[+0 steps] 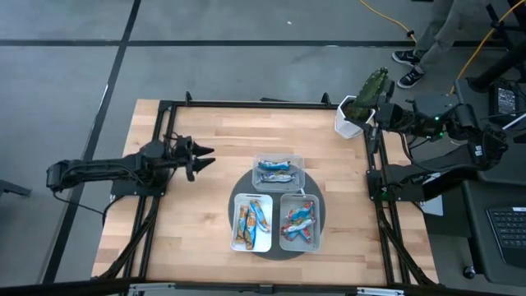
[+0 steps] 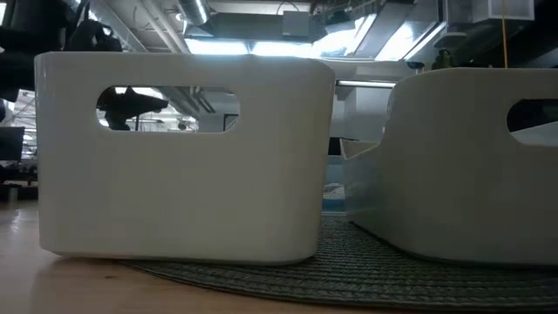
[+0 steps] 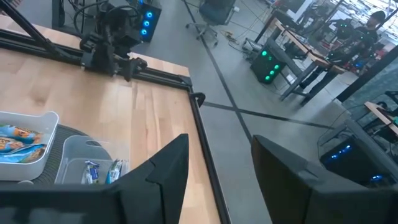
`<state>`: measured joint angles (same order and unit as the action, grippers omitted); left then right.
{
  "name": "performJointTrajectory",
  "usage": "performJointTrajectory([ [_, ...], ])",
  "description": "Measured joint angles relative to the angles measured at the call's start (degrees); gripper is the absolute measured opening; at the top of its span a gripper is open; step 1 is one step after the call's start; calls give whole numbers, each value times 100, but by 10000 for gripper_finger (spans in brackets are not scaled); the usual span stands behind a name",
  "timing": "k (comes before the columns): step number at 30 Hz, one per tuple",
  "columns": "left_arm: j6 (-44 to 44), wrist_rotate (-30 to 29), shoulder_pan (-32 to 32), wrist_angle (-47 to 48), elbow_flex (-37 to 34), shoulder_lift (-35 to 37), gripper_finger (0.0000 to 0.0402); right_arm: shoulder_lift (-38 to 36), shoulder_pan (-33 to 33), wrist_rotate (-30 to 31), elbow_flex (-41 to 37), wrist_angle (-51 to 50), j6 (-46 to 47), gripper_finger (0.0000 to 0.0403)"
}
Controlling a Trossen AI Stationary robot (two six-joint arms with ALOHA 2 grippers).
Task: Pick and place Granola Bars by type
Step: Return to Home Position
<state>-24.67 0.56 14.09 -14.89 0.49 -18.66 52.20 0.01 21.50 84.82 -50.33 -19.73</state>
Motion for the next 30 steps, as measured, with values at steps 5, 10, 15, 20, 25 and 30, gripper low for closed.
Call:
performJointTrajectory([
  [5, 148, -83, -61, 155, 0, -30, 219, 0, 0, -2, 0, -2, 10, 177],
  [10, 147, -91, -61, 157, 0, -28, 217, 0, -2, -2, 0, -4, 11, 177],
  [15, 147, -94, -61, 159, 0, -28, 220, 0, -1, -4, 0, -6, 7, 177],
  [20, 145, -125, -129, 215, 0, 66, 221, 2, 0, -9, 0, -6, 11, 177],
  [25, 145, -130, -433, 196, 0, 799, 217, 5, 0, -11, 0, -13, 85, 177],
  [30, 145, -103, -584, 197, 0, 1559, 219, 5, 0, -11, 0, -12, 123, 177],
])
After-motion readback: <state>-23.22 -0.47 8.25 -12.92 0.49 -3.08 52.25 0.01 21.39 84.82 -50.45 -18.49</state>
